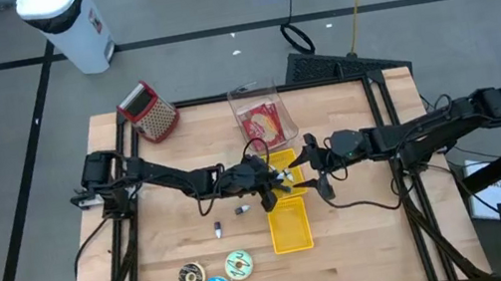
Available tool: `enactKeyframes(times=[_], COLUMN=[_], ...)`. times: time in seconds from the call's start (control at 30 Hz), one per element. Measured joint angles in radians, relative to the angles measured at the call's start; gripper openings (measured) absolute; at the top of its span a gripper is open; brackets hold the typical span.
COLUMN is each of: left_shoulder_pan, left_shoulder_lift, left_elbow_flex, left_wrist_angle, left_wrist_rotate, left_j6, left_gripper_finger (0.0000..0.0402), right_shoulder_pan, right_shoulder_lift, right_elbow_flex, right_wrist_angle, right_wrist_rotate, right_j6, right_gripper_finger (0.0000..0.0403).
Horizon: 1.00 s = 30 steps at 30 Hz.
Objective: Pick & Place Food Item
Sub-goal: Put the blue food coloring bottle into the top yellow bin
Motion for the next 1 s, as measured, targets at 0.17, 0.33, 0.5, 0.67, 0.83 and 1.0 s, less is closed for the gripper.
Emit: enactKeyframes(times=[0.17,0.33,0.5,0.67,0.83,1.0], left_shoulder_pan=[0.000,0.001,0.001,0.001,0.001,0.008], left_shoulder_lift=[0.000,0.000,0.000,0.000,0.006,0.042], left_elbow_flex=[0.000,0.000,0.000,0.000,0.001,0.002], left_wrist_angle=[-0.001,-0.001,-0.001,-0.001,0.001,0.001], left_wrist_rotate=[-0.002,-0.003,-0.003,-0.003,-0.004,-0.004], left_j6=[0.000,0.003,0.004,0.007,0.060,0.042], left_gripper_finger=[0.0072,0.0079,0.0077,0.0080,0.0067,0.0071], right_shoulder_pan=[0.000,0.000,0.000,0.000,0.000,0.000], right_shoulder_lift=[0.000,0.000,0.000,0.000,0.000,0.000], right_elbow_flex=[0.000,0.000,0.000,0.000,0.000,0.000], right_wrist_angle=[0.000,0.000,0.000,0.000,0.000,0.000], right_wrist_rotate=[0.000,0.000,0.000,0.000,0.000,0.000], right_j6=[0.002,0.002,0.002,0.002,0.002,0.002], right_gripper_finger=[0.0256,0.0256,0.0256,0.0256,0.0256,0.0256])
